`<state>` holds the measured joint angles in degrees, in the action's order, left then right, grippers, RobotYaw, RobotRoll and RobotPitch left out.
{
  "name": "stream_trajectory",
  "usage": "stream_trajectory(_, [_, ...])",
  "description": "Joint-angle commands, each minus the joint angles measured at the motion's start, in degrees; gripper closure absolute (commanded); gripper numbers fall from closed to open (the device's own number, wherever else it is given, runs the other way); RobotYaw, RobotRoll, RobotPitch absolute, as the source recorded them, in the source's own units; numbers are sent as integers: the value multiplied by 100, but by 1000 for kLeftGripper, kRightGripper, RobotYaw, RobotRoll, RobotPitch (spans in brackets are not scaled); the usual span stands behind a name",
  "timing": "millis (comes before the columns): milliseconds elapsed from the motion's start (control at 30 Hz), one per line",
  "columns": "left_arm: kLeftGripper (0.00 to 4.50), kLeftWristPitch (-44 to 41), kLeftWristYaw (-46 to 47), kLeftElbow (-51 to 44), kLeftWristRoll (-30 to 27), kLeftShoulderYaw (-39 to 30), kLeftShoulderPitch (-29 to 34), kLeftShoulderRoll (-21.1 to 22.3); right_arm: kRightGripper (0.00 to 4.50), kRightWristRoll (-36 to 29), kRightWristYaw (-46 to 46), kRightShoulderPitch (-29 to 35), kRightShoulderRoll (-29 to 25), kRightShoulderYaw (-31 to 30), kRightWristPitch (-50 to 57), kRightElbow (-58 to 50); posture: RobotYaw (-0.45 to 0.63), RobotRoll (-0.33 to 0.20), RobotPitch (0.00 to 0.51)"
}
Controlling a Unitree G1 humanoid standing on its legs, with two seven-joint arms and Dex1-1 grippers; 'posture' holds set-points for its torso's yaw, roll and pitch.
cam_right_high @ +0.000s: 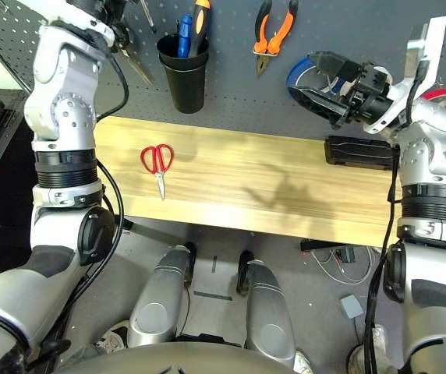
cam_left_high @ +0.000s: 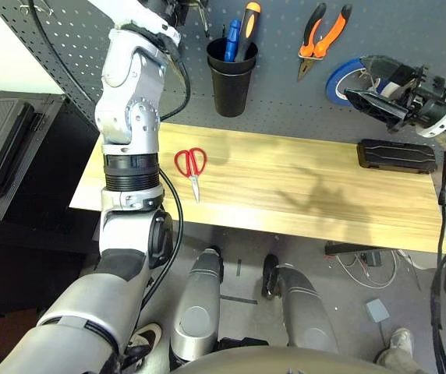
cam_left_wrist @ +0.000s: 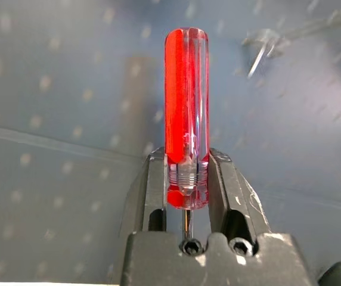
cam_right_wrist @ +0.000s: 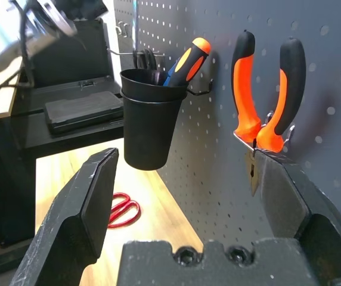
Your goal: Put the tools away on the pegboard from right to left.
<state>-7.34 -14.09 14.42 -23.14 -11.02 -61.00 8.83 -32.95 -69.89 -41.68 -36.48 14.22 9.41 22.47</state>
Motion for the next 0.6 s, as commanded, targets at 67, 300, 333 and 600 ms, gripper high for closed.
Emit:
stream_trajectory(67, [3683,338,-225,237,239,219,160,-93,0,54,38,18,29,1,-103,-114,213,0,239])
stream_trajectory(300, [3683,278,-344,251,376,388,439,-173,0,115,74,38,133,-48,-179,-125,216,0,245])
stream_trajectory(333, [3683,256,-363,232,422,439,485,-168,0,117,78,36,151,-63,-182,-132,216,0,245])
stream_trajectory(600, [1172,42,-466,-47,417,549,619,-132,0,150,59,8,254,-174,-225,-99,229,0,249])
